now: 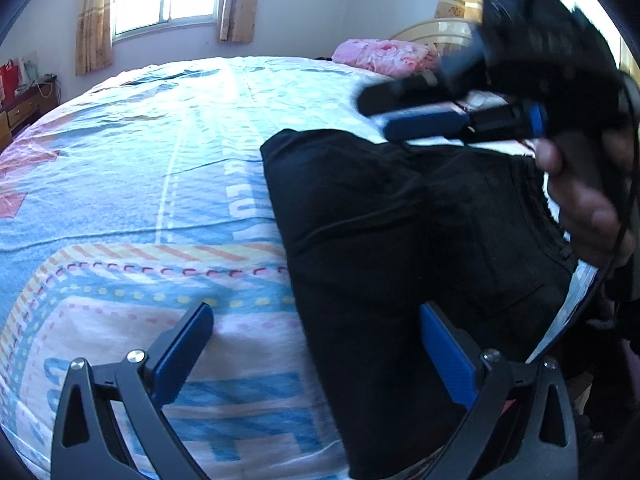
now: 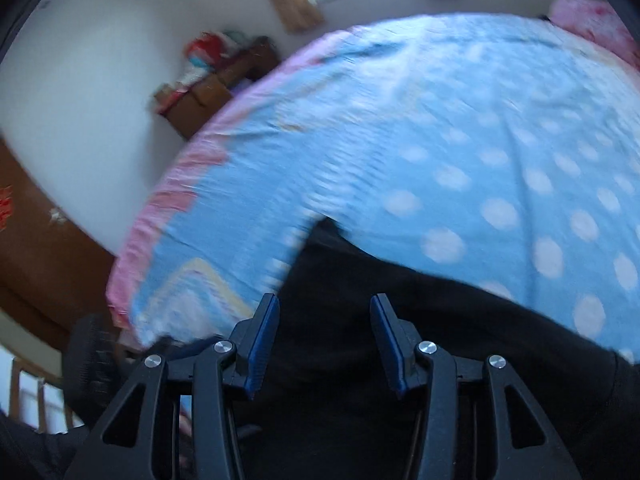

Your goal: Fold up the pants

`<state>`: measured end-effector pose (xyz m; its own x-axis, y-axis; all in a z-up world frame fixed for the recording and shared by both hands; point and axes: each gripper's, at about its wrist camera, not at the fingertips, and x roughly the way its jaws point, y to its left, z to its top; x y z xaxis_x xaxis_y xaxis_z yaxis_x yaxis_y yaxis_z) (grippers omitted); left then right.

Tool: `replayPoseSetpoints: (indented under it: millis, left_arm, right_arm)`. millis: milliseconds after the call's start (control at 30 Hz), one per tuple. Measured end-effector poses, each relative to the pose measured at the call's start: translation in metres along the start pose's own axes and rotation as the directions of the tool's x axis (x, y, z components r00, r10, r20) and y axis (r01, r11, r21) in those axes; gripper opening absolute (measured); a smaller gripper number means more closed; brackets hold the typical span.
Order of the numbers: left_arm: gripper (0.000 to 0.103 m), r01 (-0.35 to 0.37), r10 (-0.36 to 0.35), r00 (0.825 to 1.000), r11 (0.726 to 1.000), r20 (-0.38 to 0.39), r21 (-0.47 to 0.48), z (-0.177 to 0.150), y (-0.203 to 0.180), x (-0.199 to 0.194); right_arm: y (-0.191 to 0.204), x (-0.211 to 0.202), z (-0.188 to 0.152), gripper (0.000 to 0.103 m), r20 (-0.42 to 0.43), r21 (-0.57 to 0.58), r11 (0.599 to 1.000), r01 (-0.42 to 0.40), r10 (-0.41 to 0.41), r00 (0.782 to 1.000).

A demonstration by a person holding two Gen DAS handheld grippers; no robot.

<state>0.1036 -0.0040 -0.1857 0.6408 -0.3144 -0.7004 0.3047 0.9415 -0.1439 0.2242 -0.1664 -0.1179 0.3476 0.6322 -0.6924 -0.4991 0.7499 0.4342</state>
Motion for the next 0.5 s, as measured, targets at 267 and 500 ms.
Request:
replayPoseSetpoints:
  millis: [267,500]
  left_arm:
    - [0.103,-0.005,0.005,1.000,1.000,-0.021,0.003,0.000,0.000,0.002]
    - [0.103,-0.022,0.022,0.999,1.000,-0.028,-0.010,0.006,0.002,0.006]
  right_arm:
    - [-0.016,0.063,0.005,0.051,-0.117,0.069,0.997,-0.038,0.046,0.992]
    - [0.000,-0.007,-0.021,0.052,0.014,0.035,0.999,0.041,-0.041,0.999]
